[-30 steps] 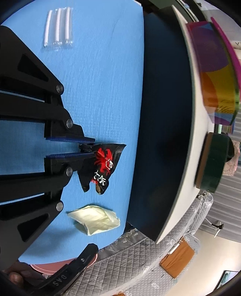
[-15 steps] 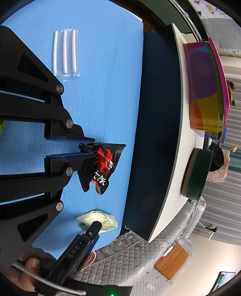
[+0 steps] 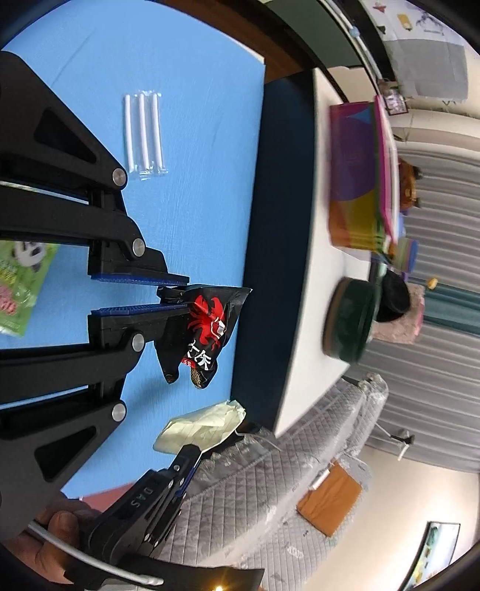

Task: Collect trash
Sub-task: 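Lift the wrapper and tissue and carry both tools over the pink bucket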

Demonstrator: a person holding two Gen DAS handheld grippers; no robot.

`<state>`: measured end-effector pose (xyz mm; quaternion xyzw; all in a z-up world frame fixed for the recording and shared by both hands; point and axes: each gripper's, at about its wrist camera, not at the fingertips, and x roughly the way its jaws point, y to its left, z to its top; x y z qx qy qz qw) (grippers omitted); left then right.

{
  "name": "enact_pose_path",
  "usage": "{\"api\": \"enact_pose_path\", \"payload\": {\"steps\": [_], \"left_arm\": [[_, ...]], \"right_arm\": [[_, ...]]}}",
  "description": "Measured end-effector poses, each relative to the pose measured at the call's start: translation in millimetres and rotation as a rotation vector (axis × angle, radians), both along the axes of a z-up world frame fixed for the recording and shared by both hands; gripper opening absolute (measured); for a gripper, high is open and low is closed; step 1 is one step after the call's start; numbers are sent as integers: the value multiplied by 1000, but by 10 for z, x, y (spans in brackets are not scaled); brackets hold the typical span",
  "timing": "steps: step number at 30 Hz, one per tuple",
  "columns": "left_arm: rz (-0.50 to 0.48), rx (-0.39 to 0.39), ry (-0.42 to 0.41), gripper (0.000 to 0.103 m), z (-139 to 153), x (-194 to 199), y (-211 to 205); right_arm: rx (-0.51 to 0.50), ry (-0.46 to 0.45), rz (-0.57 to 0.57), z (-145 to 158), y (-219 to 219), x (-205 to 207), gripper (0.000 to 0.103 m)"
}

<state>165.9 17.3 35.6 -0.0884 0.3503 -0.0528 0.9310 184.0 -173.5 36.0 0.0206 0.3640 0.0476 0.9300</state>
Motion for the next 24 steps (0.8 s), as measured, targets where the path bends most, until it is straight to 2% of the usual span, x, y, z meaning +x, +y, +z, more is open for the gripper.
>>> {"api": "enact_pose_path", "payload": {"steps": [11, 24], "left_arm": [[-93, -24, -101, 9, 409, -702, -321], [-228, -34, -219, 9, 865, -1075, -835]], "right_arm": [[-55, -85, -74, 558, -359, -1030, 11], [-134, -194, -243, 1369, -902, -1994, 11]]}}
